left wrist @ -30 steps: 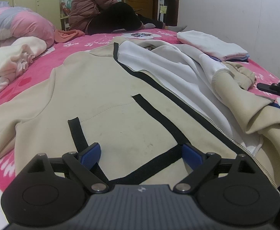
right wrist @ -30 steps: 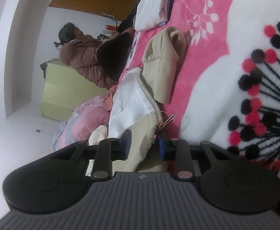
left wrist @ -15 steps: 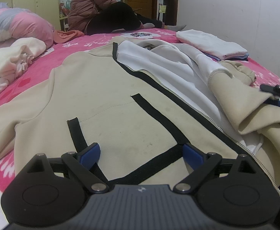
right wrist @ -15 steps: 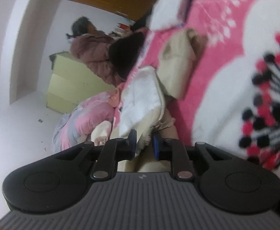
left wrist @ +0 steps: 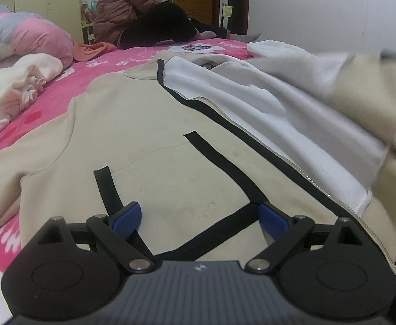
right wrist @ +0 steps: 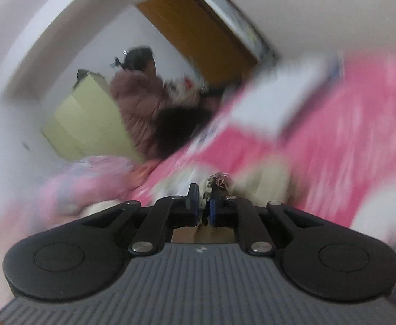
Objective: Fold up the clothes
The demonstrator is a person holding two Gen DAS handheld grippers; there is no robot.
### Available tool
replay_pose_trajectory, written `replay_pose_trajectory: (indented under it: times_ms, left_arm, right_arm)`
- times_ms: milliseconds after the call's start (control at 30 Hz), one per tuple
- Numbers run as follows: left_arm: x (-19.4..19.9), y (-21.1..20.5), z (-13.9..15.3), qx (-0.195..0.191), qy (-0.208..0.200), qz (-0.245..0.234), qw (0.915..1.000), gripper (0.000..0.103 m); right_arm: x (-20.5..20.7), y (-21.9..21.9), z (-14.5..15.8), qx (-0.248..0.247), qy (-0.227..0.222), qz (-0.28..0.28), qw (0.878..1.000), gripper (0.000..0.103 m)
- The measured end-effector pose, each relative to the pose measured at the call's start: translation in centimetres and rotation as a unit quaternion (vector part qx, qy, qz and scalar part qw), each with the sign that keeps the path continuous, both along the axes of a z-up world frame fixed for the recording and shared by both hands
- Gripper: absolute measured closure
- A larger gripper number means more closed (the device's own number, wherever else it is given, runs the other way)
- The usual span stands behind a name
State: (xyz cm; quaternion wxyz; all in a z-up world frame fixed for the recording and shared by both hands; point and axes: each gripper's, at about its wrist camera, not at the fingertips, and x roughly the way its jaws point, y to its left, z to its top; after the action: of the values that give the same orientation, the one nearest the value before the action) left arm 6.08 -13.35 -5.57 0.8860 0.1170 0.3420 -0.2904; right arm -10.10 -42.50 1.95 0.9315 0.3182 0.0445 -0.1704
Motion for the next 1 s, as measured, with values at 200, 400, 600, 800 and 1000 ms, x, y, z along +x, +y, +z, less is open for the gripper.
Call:
replay_pose_trajectory:
  times_ms: [200,400,600,800,1000]
  left_arm:
    - [-0.1,0.1,-0.1,-0.003,-0.002,-0.001,1.0000,0.008]
    - [0.1,0.3,-0.1,-0.007,-0.002,-0.003,1.0000,0.008]
    - [0.0,1.3,0.3,-0.032,0.009,-0.001,0.9994,0.008]
    - [0.5,4.1,0.7,-0.087,0.031,0.025,0.9955,0.010]
    - [0.8,7.2,1.5,-0.162,0.063,0.047,0.9836,0.012]
  right_arm:
    - [0.7,-3.0,9.2,-0.195,0.020,-0.028,0.980,0.098]
    - [2.3,4.8,10.1,-0.319,0.027,0.142,0.937,0.098]
    - [2.8,13.9,4.8,-0.344,0.080,0.316,0.881,0.098]
    - [1.2,17.7,2.9,-0.329,0.108,0.378,0.858,0.098]
    - [-0.1,19.9,1.5,-0.338,0.136,0.407,0.837,0.098]
